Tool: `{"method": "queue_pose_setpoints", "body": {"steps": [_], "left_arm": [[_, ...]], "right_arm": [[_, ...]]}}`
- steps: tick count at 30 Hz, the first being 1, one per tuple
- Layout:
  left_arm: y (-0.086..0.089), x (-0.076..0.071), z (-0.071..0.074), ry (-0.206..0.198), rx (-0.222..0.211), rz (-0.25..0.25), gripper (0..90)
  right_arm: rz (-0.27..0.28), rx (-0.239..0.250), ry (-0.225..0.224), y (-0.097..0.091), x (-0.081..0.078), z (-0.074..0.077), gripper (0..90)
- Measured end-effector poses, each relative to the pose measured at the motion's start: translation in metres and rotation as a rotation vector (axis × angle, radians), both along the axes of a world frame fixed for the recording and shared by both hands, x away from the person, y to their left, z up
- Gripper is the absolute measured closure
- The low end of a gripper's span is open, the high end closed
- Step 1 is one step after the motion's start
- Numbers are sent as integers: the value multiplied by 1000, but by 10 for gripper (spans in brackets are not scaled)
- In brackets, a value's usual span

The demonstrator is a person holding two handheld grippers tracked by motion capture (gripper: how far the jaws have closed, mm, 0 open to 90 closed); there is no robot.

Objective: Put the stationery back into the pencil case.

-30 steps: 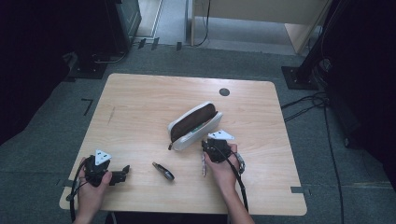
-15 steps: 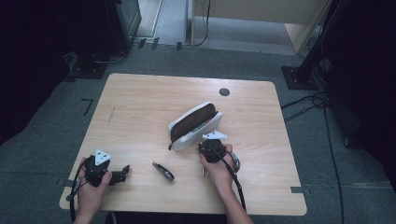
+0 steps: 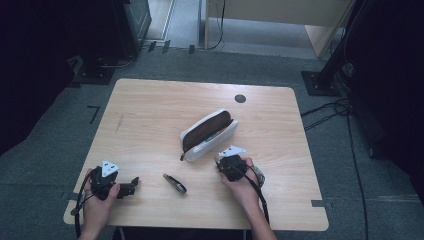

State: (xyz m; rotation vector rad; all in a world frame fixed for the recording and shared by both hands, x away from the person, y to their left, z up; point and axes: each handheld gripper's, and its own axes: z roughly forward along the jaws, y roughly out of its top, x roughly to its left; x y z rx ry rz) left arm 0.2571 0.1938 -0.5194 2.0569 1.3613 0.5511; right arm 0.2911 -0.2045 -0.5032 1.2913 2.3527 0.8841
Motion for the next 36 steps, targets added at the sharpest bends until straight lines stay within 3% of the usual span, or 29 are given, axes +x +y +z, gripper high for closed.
{"method": "queue_pose_setpoints", "body": {"steps": [3,15,18,27,30,36], "left_arm": [[0,0,0,0,0,0,0],[0,0,0,0,-1,1,0],[0,0,0,0,0,1,0],[0,0,0,0,0,0,0],[0,0,0,0,0,-2,0],[0,0,0,0,0,-3,0]], "right_arm": [[16,8,11,-3,-2,0,792],[-8,4,25,4,2,-1,738],[-17,-24,24,7,-2,0,760],[-11,-25,23,7,-3,1,812],[-13,-25,-3,7,-5,3,813],[-33,67,-79,-1,-16,21,813]]}}
